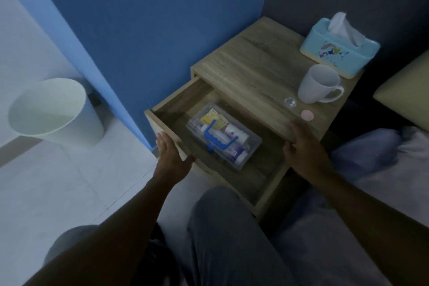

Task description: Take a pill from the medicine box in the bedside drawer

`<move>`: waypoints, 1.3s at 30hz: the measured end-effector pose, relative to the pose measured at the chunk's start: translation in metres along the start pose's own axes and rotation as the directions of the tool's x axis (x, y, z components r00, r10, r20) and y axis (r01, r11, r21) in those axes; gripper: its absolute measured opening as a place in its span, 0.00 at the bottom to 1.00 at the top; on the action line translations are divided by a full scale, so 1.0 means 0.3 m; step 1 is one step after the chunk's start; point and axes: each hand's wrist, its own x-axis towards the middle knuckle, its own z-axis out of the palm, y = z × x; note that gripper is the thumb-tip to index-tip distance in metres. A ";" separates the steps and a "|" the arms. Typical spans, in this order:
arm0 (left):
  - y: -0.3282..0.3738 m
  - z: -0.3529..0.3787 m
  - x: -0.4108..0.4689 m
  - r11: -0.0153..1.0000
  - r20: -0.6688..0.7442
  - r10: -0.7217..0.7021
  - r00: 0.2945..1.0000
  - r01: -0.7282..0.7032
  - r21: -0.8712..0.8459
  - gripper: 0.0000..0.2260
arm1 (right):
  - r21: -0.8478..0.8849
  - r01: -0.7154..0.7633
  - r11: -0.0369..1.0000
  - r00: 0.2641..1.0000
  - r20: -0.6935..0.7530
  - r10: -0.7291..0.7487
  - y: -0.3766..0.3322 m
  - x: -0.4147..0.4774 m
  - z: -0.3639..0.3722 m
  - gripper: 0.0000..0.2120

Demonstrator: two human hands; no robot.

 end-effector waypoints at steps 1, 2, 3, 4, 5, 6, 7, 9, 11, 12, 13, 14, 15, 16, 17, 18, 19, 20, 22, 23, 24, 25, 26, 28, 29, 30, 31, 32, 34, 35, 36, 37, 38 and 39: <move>-0.008 0.017 -0.004 0.999 0.035 -0.015 0.999 0.017 -0.046 0.45 | -0.033 -0.007 0.999 1.000 0.014 0.008 0.016 -0.007 0.006 0.25; -0.011 0.033 -0.003 0.994 0.060 -0.044 0.997 0.049 -0.095 0.41 | -0.064 -0.003 0.998 1.000 0.018 0.004 0.030 -0.015 0.012 0.25; -0.014 0.046 -0.001 0.988 0.076 -0.084 0.994 0.093 -0.126 0.38 | -0.087 0.011 0.996 1.000 0.011 -0.010 0.042 -0.024 0.021 0.24; -0.015 0.054 0.005 0.982 0.081 -0.119 0.990 0.129 -0.138 0.37 | -0.098 0.030 0.995 1.000 0.000 -0.030 0.053 -0.030 0.030 0.23; -0.016 0.059 0.015 0.979 0.082 -0.141 0.987 0.152 -0.137 0.36 | -0.106 0.048 0.993 0.999 -0.003 -0.049 0.063 -0.034 0.037 0.22; -0.017 0.062 0.027 0.977 0.083 -0.152 0.985 0.162 -0.135 0.36 | -0.117 0.059 0.991 0.998 0.006 -0.059 0.070 -0.034 0.042 0.22; -0.014 0.065 0.038 0.977 0.089 -0.157 0.984 0.168 -0.135 0.35 | -0.124 0.063 0.990 0.998 0.021 -0.061 0.076 -0.031 0.043 0.23; -0.001 0.079 0.061 0.975 0.097 -0.155 0.983 0.168 -0.143 0.35 | -0.120 0.061 0.991 0.998 0.029 -0.058 0.085 -0.022 0.044 0.22; 0.019 0.102 0.085 0.974 0.093 -0.142 0.986 0.156 -0.165 0.34 | -0.117 0.063 0.991 0.998 0.020 -0.061 0.085 -0.018 0.046 0.22; 0.032 0.115 0.099 0.973 0.092 -0.134 0.987 0.149 -0.178 0.34 | -0.108 0.062 0.992 0.998 0.013 -0.061 0.084 -0.019 0.047 0.22; 0.046 0.128 0.114 0.972 0.093 -0.128 0.987 0.143 -0.188 0.35 | -0.095 0.055 0.994 0.998 0.005 -0.055 0.082 -0.019 0.051 0.22; 0.059 0.141 0.131 0.972 0.097 -0.123 0.988 0.140 -0.192 0.35 | -0.079 0.047 0.996 0.999 -0.005 -0.047 0.080 -0.020 0.056 0.22; 0.071 0.154 0.147 0.972 0.099 -0.122 0.988 0.139 -0.191 0.36 | -0.058 0.040 0.998 0.999 -0.017 -0.041 0.078 -0.019 0.060 0.22; 0.083 0.166 0.163 0.972 0.099 -0.120 0.988 0.138 -0.192 0.36 | -0.033 0.033 0.999 0.999 -0.031 -0.034 0.075 -0.017 0.063 0.21; 0.095 0.179 0.178 0.971 0.097 -0.117 0.988 0.134 -0.197 0.35 | -0.012 0.025 1.000 0.999 -0.045 -0.025 0.071 -0.016 0.063 0.21; 0.107 0.192 0.192 0.970 0.092 -0.111 0.990 0.128 -0.206 0.34 | 0.004 0.017 1.000 0.998 -0.063 -0.017 0.067 -0.015 0.063 0.21; 0.120 0.205 0.206 0.969 0.088 -0.107 0.990 0.123 -0.215 0.34 | 0.015 0.012 1.000 0.997 -0.079 -0.010 0.065 -0.014 0.062 0.21; 0.134 0.218 0.219 0.967 0.084 -0.102 0.991 0.119 -0.224 0.33 | 0.024 0.009 1.000 0.996 -0.089 -0.007 0.064 -0.013 0.060 0.21; 0.161 0.244 0.248 0.966 0.082 -0.088 0.993 0.105 -0.236 0.32 | 0.037 0.015 0.999 0.995 -0.098 -0.012 0.066 -0.010 0.056 0.21; 0.175 0.258 0.264 0.966 0.081 -0.081 0.993 0.098 -0.238 0.32 | 0.049 0.021 0.999 0.994 -0.106 -0.016 0.069 -0.009 0.056 0.21; 0.190 0.269 0.279 0.968 0.076 -0.074 0.994 0.090 -0.234 0.32 | 0.063 0.024 0.998 0.993 -0.116 -0.016 0.072 -0.009 0.058 0.21; 0.203 0.280 0.293 0.970 0.072 -0.069 0.995 0.084 -0.229 0.32 | 0.077 0.025 0.997 0.991 -0.130 -0.015 0.073 -0.009 0.060 0.21; 0.216 0.291 0.307 0.970 0.073 -0.063 0.995 0.078 -0.228 0.31 | 0.089 0.028 0.996 0.988 -0.151 -0.015 0.074 -0.010 0.062 0.21; 0.241 0.314 0.335 0.967 0.084 -0.058 0.995 0.077 -0.241 0.31 | 0.110 0.048 0.993 0.978 -0.206 -0.024 0.079 -0.010 0.073 0.21; 0.252 0.326 0.348 0.965 0.085 -0.058 0.995 0.078 -0.250 0.31 | 0.112 0.057 0.992 0.975 -0.218 -0.031 0.081 -0.010 0.077 0.21; 0.265 0.339 0.360 0.963 0.081 -0.061 0.995 0.080 -0.255 0.31 | 0.113 0.060 0.992 0.976 -0.214 -0.035 0.083 -0.010 0.081 0.21; 0.277 0.353 0.373 0.963 0.075 -0.064 0.995 0.081 -0.258 0.31 | 0.113 0.061 0.992 0.979 -0.202 -0.038 0.086 -0.010 0.084 0.22; 0.290 0.366 0.385 0.963 0.063 -0.066 0.996 0.080 -0.256 0.32 | 0.118 0.063 0.991 0.980 -0.197 -0.038 0.090 -0.010 0.088 0.22; 0.311 0.390 0.407 0.965 0.039 -0.070 0.997 0.077 -0.250 0.33 | 0.131 0.062 0.989 0.977 -0.212 -0.033 0.095 -0.010 0.096 0.23; 0.320 0.399 0.418 0.965 0.032 -0.075 0.997 0.080 -0.249 0.33 | 0.138 0.064 0.988 0.976 -0.215 -0.033 0.093 -0.011 0.097 0.23; 0.329 0.406 0.427 0.965 0.035 -0.080 0.996 0.086 -0.248 0.34 | 0.137 0.063 0.989 0.976 -0.214 -0.032 0.091 -0.012 0.100 0.23; 0.334 0.414 0.437 0.965 0.040 -0.082 0.996 0.090 -0.246 0.33 | 0.138 0.067 0.988 0.976 -0.216 -0.036 0.091 -0.013 0.102 0.22; 0.338 0.419 0.445 0.965 0.042 -0.086 0.995 0.094 -0.246 0.33 | 0.136 0.073 0.988 0.974 -0.225 -0.041 0.090 -0.013 0.103 0.22; 0.340 0.424 0.453 0.965 0.043 -0.085 0.995 0.093 -0.246 0.31 | 0.134 0.074 0.988 0.972 -0.232 -0.041 0.089 -0.015 0.103 0.21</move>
